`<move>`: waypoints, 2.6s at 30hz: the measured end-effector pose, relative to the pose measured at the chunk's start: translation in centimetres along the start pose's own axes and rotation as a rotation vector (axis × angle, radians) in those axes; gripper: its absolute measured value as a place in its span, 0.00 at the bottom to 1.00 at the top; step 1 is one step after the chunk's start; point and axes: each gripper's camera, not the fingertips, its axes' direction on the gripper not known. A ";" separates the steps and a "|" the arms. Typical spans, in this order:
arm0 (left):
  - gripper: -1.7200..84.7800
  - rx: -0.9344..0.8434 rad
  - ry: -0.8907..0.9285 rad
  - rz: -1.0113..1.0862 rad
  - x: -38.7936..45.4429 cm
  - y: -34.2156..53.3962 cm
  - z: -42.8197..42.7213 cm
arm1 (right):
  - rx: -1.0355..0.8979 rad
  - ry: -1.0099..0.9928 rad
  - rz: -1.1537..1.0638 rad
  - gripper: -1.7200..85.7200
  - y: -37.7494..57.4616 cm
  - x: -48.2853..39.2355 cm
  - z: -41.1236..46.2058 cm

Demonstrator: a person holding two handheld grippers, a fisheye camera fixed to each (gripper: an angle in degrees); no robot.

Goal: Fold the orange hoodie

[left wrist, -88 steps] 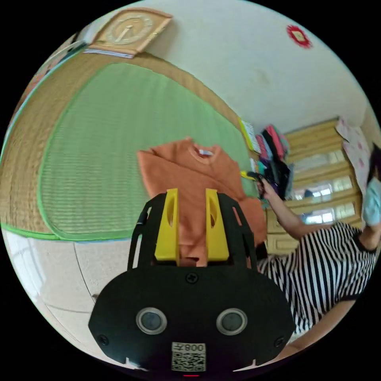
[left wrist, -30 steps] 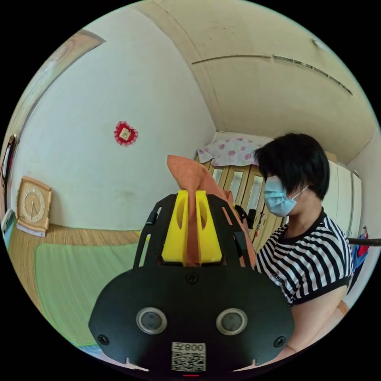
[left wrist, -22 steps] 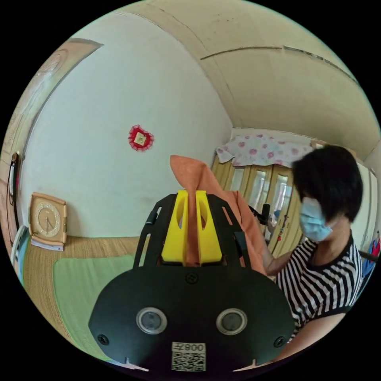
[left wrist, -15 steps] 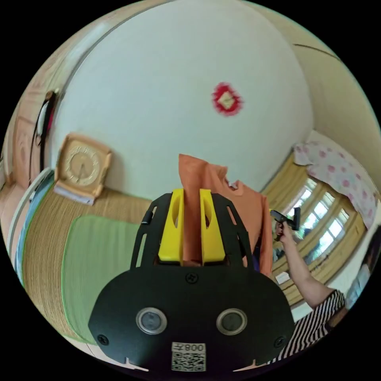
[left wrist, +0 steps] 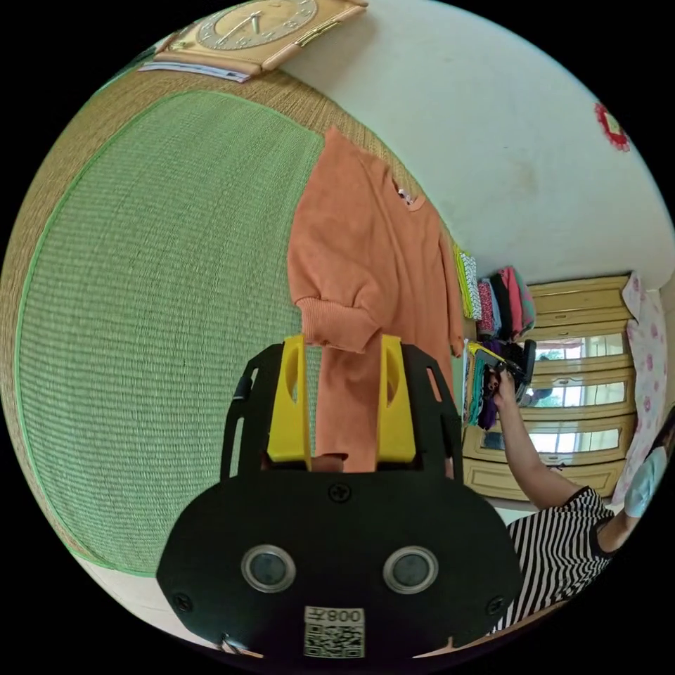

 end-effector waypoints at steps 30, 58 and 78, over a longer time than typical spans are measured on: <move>0.14 0.111 0.035 -0.103 -15.0 1.4 -13.0 | 0.251 -0.161 0.321 0.09 -1.7 10.1 -14.5; 0.07 -0.155 0.290 -0.008 -18.7 18.7 -14.5 | -0.077 -0.531 0.337 0.05 18.3 -0.6 1.9; 0.06 -0.145 0.409 -0.072 -22.0 32.9 -21.7 | -0.105 -0.620 0.273 0.03 33.0 -2.9 -1.1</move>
